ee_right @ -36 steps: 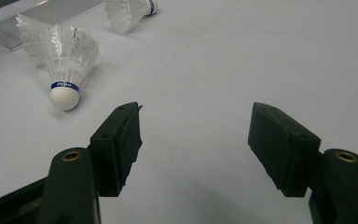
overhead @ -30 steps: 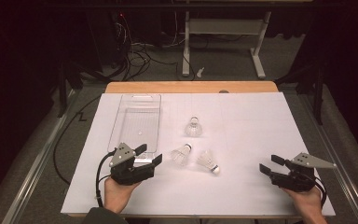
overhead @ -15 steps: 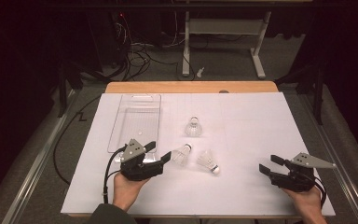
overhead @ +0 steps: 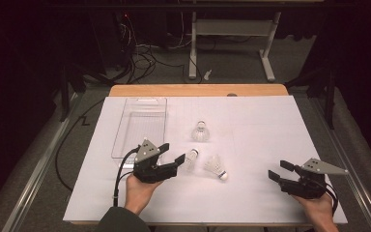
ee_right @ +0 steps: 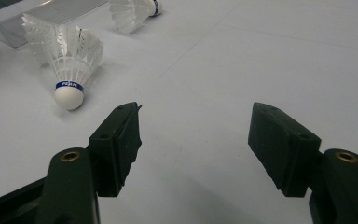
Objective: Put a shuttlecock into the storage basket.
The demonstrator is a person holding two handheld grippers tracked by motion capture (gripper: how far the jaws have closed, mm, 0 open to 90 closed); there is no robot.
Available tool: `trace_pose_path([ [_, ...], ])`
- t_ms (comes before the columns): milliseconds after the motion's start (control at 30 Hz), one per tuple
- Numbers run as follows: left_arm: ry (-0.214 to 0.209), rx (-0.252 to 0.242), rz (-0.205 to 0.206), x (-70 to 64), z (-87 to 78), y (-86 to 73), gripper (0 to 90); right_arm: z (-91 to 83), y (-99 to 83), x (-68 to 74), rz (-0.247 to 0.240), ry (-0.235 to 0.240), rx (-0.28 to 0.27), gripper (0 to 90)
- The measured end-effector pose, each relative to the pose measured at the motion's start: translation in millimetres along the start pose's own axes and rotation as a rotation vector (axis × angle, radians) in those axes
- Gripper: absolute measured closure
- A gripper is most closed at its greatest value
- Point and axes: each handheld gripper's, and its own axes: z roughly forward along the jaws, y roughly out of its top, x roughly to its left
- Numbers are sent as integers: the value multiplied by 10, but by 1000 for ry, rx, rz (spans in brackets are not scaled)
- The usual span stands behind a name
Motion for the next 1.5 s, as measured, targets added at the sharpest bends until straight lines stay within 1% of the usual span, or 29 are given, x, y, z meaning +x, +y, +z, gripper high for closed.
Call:
trace_pose_path([
  [267,1,8,-5,-18,85,44,320,0,0,-1,0,2,0,344],
  [533,5,27,3,-29,154,110,324,3,0,-2,-1,2,0,344],
  [633,16,47,19,-39,180,131,327,3,-1,-2,-2,2,0,344],
  [667,29,53,30,-43,187,136,323,3,-1,-2,-2,2,0,344],
  [700,26,59,33,-47,201,137,323,3,-1,-3,-4,2,0,344],
  [733,34,64,41,-48,207,139,323,3,-1,-3,-5,2,0,344],
  [767,30,69,43,-50,220,138,322,3,-1,-3,-3,1,1,344],
  [800,38,76,49,-51,222,141,319,3,-1,-4,-3,1,1,344],
  [867,35,90,49,-54,231,148,319,3,-1,-4,-5,1,0,344],
  [900,31,99,47,-58,237,151,319,3,-2,-3,-6,1,0,344],
  [967,43,121,54,-62,241,163,319,2,-2,-2,-6,1,0,344],
  [1033,26,145,48,-55,248,175,320,4,-2,-1,-8,1,-2,344],
  [1067,25,155,46,-53,249,183,319,3,-1,-1,-8,0,-3,343],
  [1100,39,168,55,-52,246,193,319,3,-1,-1,-8,0,-3,343],
  [1133,43,186,58,-48,251,205,320,3,-1,-2,-7,0,-2,344],
  [1200,35,216,45,-34,266,219,322,4,-1,-2,-8,0,-2,344],
  [1267,33,245,43,-20,277,230,341,5,0,-1,-9,0,-1,344],
  [1400,47,308,46,0,311,250,380,5,-1,0,-12,-2,2,344],
  [1500,46,340,40,17,337,265,389,7,-1,3,-12,-1,5,345],
])
